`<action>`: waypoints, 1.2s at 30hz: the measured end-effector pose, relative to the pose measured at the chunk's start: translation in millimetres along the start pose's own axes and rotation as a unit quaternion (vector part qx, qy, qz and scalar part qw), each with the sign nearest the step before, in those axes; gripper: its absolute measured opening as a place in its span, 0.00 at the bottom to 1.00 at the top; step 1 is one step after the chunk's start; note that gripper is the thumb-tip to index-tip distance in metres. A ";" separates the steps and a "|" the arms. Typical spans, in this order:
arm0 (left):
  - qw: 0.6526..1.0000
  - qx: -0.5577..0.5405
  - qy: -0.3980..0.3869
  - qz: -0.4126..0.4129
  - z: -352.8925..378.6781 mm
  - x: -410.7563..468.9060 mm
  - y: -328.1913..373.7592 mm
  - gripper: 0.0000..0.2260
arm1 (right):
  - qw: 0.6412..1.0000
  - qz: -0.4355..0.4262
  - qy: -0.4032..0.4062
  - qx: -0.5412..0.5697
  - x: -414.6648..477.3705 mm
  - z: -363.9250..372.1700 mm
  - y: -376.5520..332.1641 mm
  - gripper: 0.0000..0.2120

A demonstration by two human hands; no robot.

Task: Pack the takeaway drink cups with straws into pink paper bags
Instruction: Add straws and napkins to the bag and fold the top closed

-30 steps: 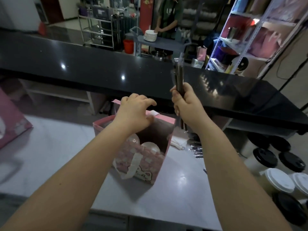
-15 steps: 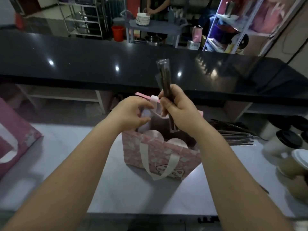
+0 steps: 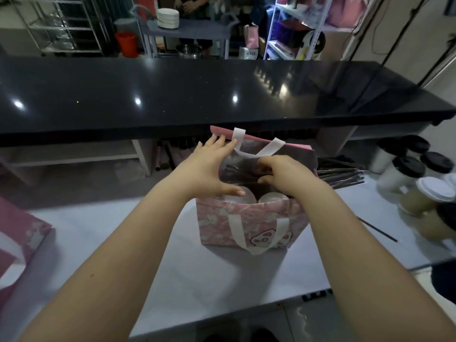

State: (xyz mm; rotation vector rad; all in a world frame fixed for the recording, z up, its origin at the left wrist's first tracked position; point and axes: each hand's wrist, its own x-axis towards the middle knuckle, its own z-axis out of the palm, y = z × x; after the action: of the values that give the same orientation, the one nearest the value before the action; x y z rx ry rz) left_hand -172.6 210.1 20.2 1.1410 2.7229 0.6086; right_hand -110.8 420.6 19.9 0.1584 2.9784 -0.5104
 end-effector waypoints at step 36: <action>0.977 0.092 -0.014 0.193 248.4 37.4 443.3 0.19 | 0.955 0.234 0.171 0.056 -383.7 -34.1 330.7 0.14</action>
State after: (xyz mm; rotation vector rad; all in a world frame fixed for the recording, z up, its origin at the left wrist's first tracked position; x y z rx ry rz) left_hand 157.8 595.7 -22.2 1.7324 2.5903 0.3785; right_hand 305.4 710.3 -5.3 1.0324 3.0629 -0.6402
